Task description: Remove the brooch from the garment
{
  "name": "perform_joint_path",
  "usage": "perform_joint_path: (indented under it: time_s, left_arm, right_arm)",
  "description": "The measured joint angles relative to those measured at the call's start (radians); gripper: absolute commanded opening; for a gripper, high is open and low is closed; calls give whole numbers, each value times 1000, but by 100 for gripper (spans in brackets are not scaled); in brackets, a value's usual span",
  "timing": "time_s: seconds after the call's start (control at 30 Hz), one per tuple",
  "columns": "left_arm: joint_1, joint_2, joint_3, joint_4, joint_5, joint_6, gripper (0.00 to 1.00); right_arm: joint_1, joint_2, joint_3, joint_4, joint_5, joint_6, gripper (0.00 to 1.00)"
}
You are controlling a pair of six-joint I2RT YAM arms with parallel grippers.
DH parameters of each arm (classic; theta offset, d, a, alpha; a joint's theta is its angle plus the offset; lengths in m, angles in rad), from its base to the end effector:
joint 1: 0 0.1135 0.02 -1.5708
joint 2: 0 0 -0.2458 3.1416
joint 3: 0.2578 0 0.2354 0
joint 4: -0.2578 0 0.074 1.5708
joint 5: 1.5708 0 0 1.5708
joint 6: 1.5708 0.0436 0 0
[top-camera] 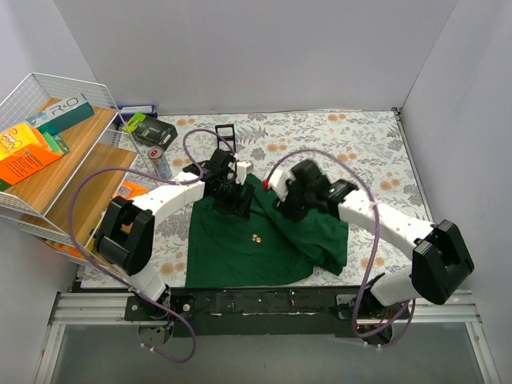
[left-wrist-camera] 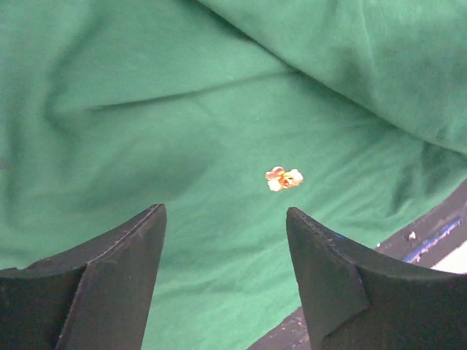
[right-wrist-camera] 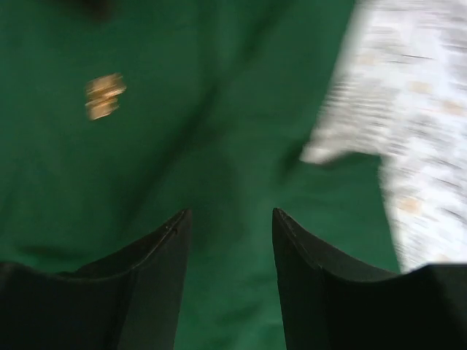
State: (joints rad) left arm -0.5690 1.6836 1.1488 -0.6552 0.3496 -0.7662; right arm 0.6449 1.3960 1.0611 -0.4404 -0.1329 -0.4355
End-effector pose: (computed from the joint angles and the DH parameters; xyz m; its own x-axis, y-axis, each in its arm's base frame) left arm 0.2589 -0.1833 0.1866 -0.9889 -0.1408 -0.0473 -0.1003 0.8677 -0.4868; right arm 0.2328 0.1823 0.2554 -0.2239 -0.6916 -0.6867 -0.8447 0.4891 -0.2172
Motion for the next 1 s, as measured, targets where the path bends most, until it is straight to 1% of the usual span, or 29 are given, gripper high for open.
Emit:
perform_joint_path:
  time_s: [0.07,0.13,0.2,0.37,0.5,0.67,0.83,1.0]
  left_arm:
    - [31,-48,1,2,-36,0,69]
    - [59,-88,2,6,-69,-1,69]
    - [85,-109,7,9,-90,-1,70]
    - [154,-130,48,10,-129,0,71]
    - [205,-161,83,4,-149,-2,72]
    - [253,-219,103,1,-159,-9,72]
    - [268,-235,118,0,-158,-14,73]
    - [275,-235,128,-8,-156,-17,73]
  right_arm:
    - [125,6,-79,14,-2,-2,55]
    - [236,24,-115,23,-4,13,52]
    - [295,62,-114,49,-3,41,48]
    - [304,214,-35,85,14,106,46]
    - [301,314,35,113,11,135,48]
    - [337,346,62,119,-3,150,49]
    - [392,356,66,120,3,169,49]
    - [399,372,67,119,43,175,47]
